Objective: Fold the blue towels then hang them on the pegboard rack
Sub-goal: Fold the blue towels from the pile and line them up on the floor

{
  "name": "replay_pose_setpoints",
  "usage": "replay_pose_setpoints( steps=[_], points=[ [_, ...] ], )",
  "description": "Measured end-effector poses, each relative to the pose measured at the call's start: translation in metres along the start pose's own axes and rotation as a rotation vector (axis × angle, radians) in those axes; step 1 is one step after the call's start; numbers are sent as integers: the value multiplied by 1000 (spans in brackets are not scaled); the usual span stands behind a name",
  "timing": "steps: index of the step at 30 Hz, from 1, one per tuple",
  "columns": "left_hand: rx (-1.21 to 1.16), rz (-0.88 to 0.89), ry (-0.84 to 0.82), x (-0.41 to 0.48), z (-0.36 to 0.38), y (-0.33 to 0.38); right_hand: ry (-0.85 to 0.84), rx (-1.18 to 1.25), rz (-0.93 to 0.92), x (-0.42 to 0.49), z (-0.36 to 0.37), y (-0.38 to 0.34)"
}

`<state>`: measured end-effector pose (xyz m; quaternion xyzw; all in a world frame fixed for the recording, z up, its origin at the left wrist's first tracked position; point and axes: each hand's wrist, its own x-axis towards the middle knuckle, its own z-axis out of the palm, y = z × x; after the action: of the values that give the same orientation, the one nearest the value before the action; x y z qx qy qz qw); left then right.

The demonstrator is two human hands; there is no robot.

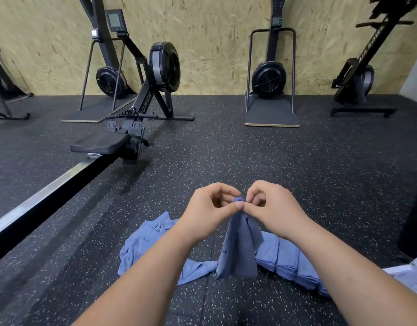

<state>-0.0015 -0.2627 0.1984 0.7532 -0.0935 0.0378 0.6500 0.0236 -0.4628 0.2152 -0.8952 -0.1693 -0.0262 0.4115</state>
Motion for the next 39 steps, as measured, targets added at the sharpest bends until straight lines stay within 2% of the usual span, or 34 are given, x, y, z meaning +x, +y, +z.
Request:
replay_pose_setpoints(
  steps=[6, 9, 12, 15, 18, 24, 27, 30, 32, 35, 39],
  points=[
    [-6, -3, -11, 4, -9, -5, -280, 225, 11, 4, -7, 11],
    [34, 41, 96, 8, -20, -8, -383, 227, 55, 5, -10, 27],
    [49, 71, 260, 14, -39, -10, -405, 91, 57, 9, -20, 47],
    [48, 74, 465, 16, -62, -11, -294, -130, 100, 12, -34, 68],
    [172, 74, 570, 16, -81, -17, -116, -331, 127, 11, -49, 77],
    [573, 177, 529, 8, -73, -13, 150, -512, 63, 10, -58, 73],
    [679, 257, 471, 8, -71, -12, 243, -650, 17, 10, -57, 70],
    [746, 263, 426, 10, -67, -14, 351, -732, 5, 8, -55, 74],
    [746, 242, 418, 11, -64, -15, 360, -756, 53, 8, -55, 80],
    [679, 154, 413, 10, -59, -12, 262, -728, 218, 8, -55, 86],
    [651, 139, 431, 11, -54, -12, 182, -647, 190, 7, -55, 90]
  ],
)
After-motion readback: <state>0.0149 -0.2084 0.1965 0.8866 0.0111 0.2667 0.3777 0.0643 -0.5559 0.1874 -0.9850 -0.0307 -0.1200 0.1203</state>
